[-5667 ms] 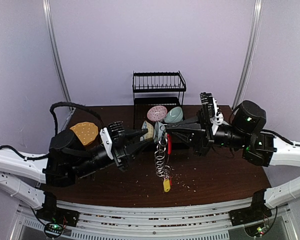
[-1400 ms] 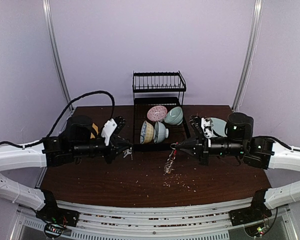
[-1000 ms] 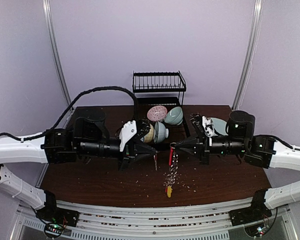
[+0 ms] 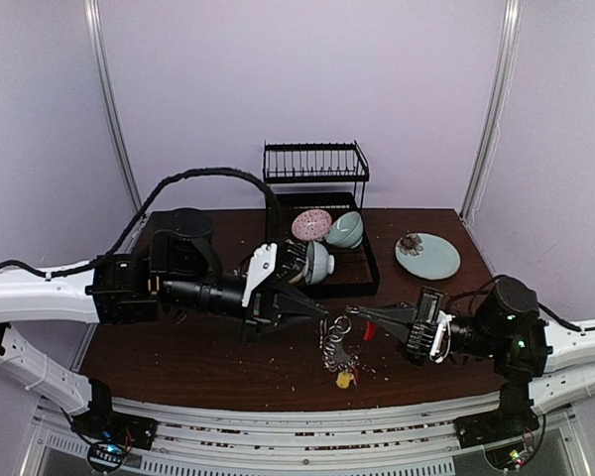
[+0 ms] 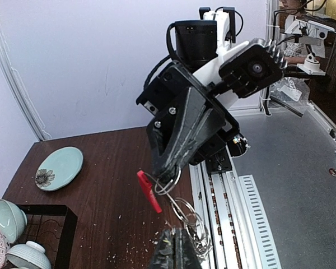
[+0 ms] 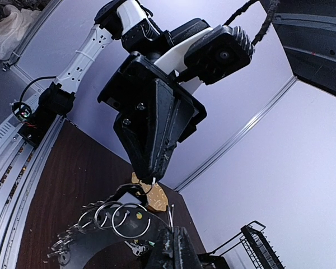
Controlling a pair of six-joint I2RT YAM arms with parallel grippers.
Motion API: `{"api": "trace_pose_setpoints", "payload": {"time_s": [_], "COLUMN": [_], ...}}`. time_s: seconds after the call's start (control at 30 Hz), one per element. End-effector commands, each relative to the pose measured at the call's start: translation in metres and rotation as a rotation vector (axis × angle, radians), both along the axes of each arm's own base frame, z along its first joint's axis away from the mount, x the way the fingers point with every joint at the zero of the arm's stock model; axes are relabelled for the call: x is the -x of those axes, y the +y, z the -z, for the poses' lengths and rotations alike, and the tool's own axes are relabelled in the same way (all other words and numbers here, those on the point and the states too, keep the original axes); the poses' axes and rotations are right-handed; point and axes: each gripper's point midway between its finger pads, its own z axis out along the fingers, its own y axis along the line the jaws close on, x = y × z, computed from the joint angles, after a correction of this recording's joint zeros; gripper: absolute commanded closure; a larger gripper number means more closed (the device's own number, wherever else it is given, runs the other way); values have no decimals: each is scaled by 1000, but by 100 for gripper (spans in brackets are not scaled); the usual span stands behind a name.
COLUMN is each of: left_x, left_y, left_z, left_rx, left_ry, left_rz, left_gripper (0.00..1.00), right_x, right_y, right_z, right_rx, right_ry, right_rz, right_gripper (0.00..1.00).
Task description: Put the keys on the keyring
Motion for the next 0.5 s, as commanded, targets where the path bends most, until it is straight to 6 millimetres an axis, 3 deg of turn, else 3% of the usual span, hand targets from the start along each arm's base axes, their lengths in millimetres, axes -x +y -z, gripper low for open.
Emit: {"api": "trace_pose_setpoints", "payload": {"time_s": [0.0, 0.23, 0.47], "left_x": [5, -22, -16], "left_y": [-5, 7, -2], "left_z": [-26, -27, -18], "left_rx": [76, 67, 28], "left_ry": [-54, -115, -305], "left_rz": [44, -132, -141], "left_gripper": [100, 100, 100], "right_x": [6, 16, 28], "right_y": [6, 7, 6], "right_z": [-17, -18, -15], "right_rx": [21, 138, 204], "right_ry": [-121, 158, 397], "right_rz": [-19, -175, -311], "right_gripper": [100, 100, 100]}}
